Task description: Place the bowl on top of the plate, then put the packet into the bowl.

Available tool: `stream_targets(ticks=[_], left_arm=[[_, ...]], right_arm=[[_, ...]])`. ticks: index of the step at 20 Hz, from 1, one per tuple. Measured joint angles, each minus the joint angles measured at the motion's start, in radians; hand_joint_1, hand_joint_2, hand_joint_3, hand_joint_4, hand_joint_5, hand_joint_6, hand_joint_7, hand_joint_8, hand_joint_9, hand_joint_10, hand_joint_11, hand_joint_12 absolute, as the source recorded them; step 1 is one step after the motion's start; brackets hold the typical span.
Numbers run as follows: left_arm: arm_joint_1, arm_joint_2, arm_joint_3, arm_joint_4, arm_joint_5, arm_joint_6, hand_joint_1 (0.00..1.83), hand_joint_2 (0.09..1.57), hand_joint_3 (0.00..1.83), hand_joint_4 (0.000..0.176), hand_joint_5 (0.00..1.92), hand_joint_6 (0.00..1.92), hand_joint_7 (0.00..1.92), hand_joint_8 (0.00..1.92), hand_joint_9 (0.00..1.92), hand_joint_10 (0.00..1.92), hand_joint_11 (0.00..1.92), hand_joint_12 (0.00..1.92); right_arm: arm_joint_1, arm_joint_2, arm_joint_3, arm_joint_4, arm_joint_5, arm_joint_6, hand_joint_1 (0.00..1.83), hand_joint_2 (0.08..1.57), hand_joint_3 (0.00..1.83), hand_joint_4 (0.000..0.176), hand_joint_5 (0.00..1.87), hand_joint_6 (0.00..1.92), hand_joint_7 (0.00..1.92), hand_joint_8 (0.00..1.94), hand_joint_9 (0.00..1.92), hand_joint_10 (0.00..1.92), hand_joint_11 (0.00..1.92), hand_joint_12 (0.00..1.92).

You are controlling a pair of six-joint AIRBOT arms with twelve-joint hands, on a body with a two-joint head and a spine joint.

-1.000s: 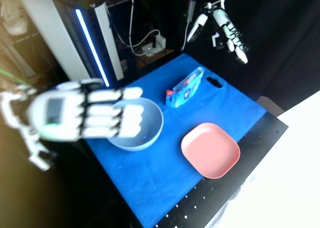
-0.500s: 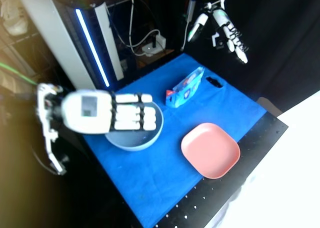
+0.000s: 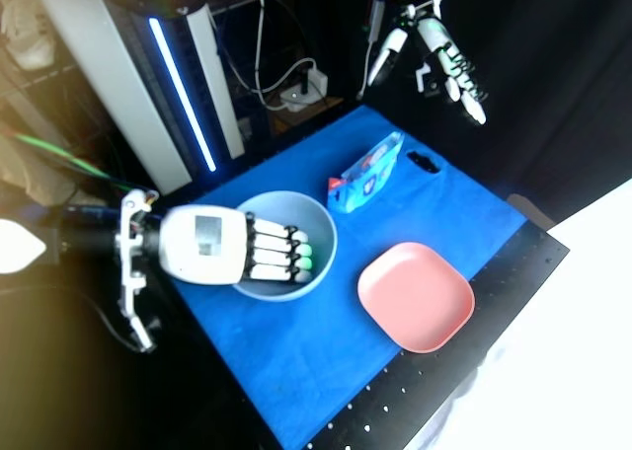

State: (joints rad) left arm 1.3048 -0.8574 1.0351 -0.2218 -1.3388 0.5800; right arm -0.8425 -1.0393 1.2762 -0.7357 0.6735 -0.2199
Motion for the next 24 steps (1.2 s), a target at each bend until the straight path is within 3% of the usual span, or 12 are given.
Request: stream_targets(ticks=[1,2,3,4,5,9,10,13,15,21,22,24], left_arm=[[0.004,0.0,0.0,-0.001,-0.006,0.0,0.53,0.94,0.0,0.176,0.0,0.0,0.0,0.0,0.0,0.0,0.0,0.0],[0.006,0.0,0.0,-0.002,-0.007,0.0,0.53,0.95,0.0,0.176,0.0,0.0,0.0,0.0,0.0,0.0,0.0,0.0],[0.008,0.0,-0.003,-0.006,-0.007,-0.002,0.51,0.95,0.0,0.176,0.0,0.0,0.0,0.0,0.0,0.0,0.0,0.0],[0.01,0.0,-0.003,-0.005,-0.008,-0.002,0.51,0.95,0.0,0.176,0.0,0.0,0.0,0.0,0.0,0.0,0.0,0.0],[0.01,-0.001,-0.003,-0.006,-0.008,-0.002,0.52,0.95,0.0,0.176,0.0,0.0,0.0,0.0,0.0,0.0,0.0,0.0],[0.017,-0.009,-0.003,-0.013,-0.016,-0.007,0.46,0.97,0.01,0.176,0.0,0.0,0.0,0.0,0.0,0.0,0.0,0.0],[0.022,-0.009,-0.003,-0.008,-0.014,-0.008,0.43,0.98,0.01,0.176,0.0,0.0,0.0,0.0,0.0,0.0,0.0,0.0],[0.022,-0.009,-0.003,-0.012,-0.019,-0.009,0.37,1.02,0.02,0.176,0.0,0.0,0.0,0.0,0.0,0.0,0.0,0.0],[0.023,-0.009,-0.003,-0.019,-0.019,-0.009,0.33,1.03,0.02,0.176,0.0,0.0,0.0,0.0,0.0,0.0,0.0,0.0],[0.023,-0.009,-0.003,-0.024,-0.021,-0.011,0.36,1.04,0.01,0.176,0.0,0.0,0.0,0.0,0.0,0.0,0.0,0.0],[0.023,-0.009,-0.003,-0.023,-0.021,-0.011,0.37,1.06,0.02,0.176,0.0,0.0,0.0,0.0,0.0,0.0,0.0,0.0],[0.023,-0.009,-0.003,-0.023,-0.02,-0.011,0.35,1.07,0.02,0.176,0.0,0.0,0.0,0.0,0.0,0.0,0.0,0.0]], right_arm=[[0.0,-0.004,0.0,0.006,0.004,0.001,1.25,1.17,0.01,0.0,0.69,0.02,0.57,0.02,0.6,0.02,0.33,0.43],[0.0,-0.008,0.0,0.009,0.006,-0.001,1.15,1.19,0.04,0.0,0.75,1.04,0.69,0.0,0.72,0.02,0.33,0.61],[0.0,-0.01,0.003,0.01,0.009,-0.002,1.21,1.18,0.0,0.0,0.91,1.14,0.76,0.9,0.88,0.06,0.42,0.79],[0.0,-0.01,0.005,0.017,0.017,-0.001,1.23,1.14,0.0,0.0,0.99,1.08,0.86,0.99,0.96,0.09,0.4,1.0],[0.0,-0.01,0.005,0.021,0.024,-0.001,1.34,1.13,0.01,0.0,0.99,1.03,0.99,1.03,0.78,1.02,0.44,1.14],[0.0,-0.012,0.005,0.048,0.043,0.002,1.18,1.21,0.07,0.0,0.81,1.18,0.75,1.6,0.86,1.42,0.6,1.59],[0.0,-0.013,0.005,0.06,0.04,0.003,1.16,1.0,0.58,0.0,0.75,1.42,0.77,1.68,0.88,1.46,0.62,1.59],[-0.003,-0.013,0.002,0.127,0.067,0.003,0.96,0.96,0.97,0.0,0.63,1.9,1.06,1.93,1.18,1.91,1.0,1.92],[-0.008,-0.017,0.0,0.183,0.077,-0.013,0.89,1.11,0.74,0.0,0.54,1.92,1.16,1.94,1.26,1.92,1.11,1.92],[-0.007,0.001,0.0,0.341,0.176,-0.106,0.95,0.97,0.92,0.0,0.63,1.89,1.18,1.93,1.27,1.92,1.01,1.92],[-0.005,0.002,0.0,0.37,0.193,-0.135,0.76,1.29,0.5,0.0,0.83,1.9,1.21,1.94,1.3,1.92,1.09,1.92],[0.002,0.002,0.005,0.393,0.204,-0.146,0.84,1.17,0.63,0.0,0.6,1.91,1.23,1.94,1.31,1.92,1.12,1.92]])
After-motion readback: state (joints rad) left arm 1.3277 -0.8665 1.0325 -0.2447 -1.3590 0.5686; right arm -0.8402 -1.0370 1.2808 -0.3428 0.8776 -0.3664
